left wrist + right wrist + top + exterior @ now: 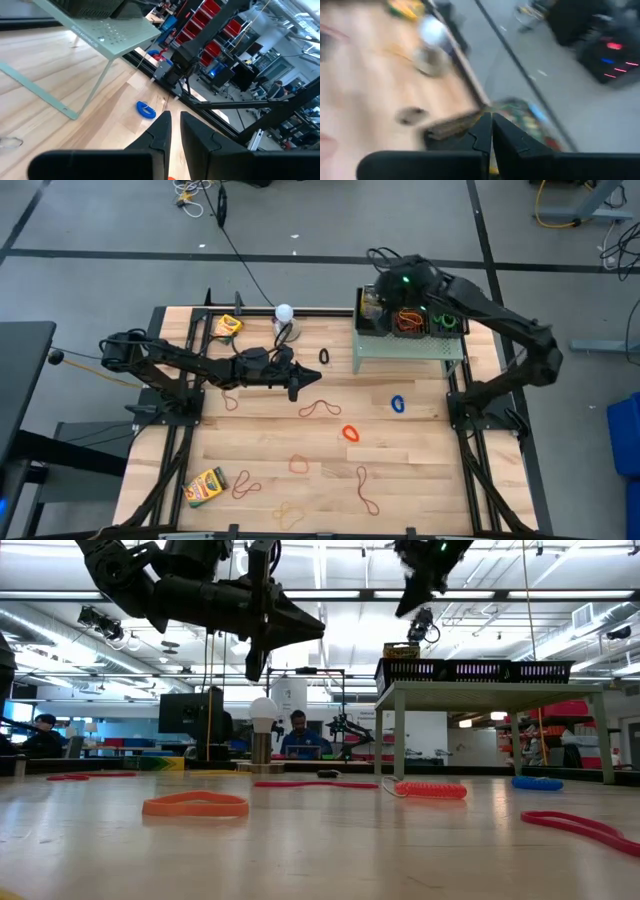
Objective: Pick & Place Office Desk Supplies
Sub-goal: Put the orange spring keychain into the right basket on the shelf
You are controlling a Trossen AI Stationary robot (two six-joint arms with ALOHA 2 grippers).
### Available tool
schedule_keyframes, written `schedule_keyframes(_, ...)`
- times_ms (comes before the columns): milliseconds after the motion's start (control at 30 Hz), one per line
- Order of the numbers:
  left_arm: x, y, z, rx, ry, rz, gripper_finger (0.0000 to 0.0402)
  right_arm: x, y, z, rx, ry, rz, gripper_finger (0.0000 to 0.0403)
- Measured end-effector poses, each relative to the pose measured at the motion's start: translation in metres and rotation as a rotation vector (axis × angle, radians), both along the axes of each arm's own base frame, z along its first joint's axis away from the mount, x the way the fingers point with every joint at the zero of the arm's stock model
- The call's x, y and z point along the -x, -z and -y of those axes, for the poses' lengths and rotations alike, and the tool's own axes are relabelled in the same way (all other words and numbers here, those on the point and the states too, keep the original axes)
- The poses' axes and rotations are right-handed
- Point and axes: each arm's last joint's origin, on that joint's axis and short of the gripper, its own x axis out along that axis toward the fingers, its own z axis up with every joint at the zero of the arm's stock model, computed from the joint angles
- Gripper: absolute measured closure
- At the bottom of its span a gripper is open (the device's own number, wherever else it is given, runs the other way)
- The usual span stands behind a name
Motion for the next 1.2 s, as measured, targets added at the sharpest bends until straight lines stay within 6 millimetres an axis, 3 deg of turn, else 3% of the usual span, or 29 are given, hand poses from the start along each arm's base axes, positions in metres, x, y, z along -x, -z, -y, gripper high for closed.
schedule_keyframes(100, 0.000, 0.001, -0.006, 0.012, -0.006, -0.003, 0.0357, 0.008, 0.009, -0.021, -0.078, -0.066, 0.103, 0.0395)
schedule_keyframes(333, 0.001, 0.002, -0.013, -0.013, 0.035, -0.008, 0.0383, 0.025, 0.070, -0.077, -0.196, -0.083, 0.316, 0.0398)
schedule_keyframes(633, 0.012, 0.006, -0.006, -0.047, 0.101, -0.178, 0.0396, 0.045, 0.087, -0.149, -0.239, -0.012, 0.375, 0.0400)
schedule_keyframes(933, 0.030, 0.020, 0.003, -0.198, 0.031, -0.476, 0.0390, 0.034, 0.114, -0.200, -0.390, 0.034, 0.329, 0.0397)
schedule_keyframes(1033, 0.028, 0.032, 0.012, -0.254, 0.075, -0.458, 0.0392, 0.022, 0.118, -0.214, -0.469, 0.038, 0.390, 0.0397)
schedule_keyframes(1200, 0.034, 0.057, 0.024, -0.218, 0.082, -0.276, 0.0393, 0.004, 0.135, -0.234, -0.533, 0.039, 0.402, 0.0397)
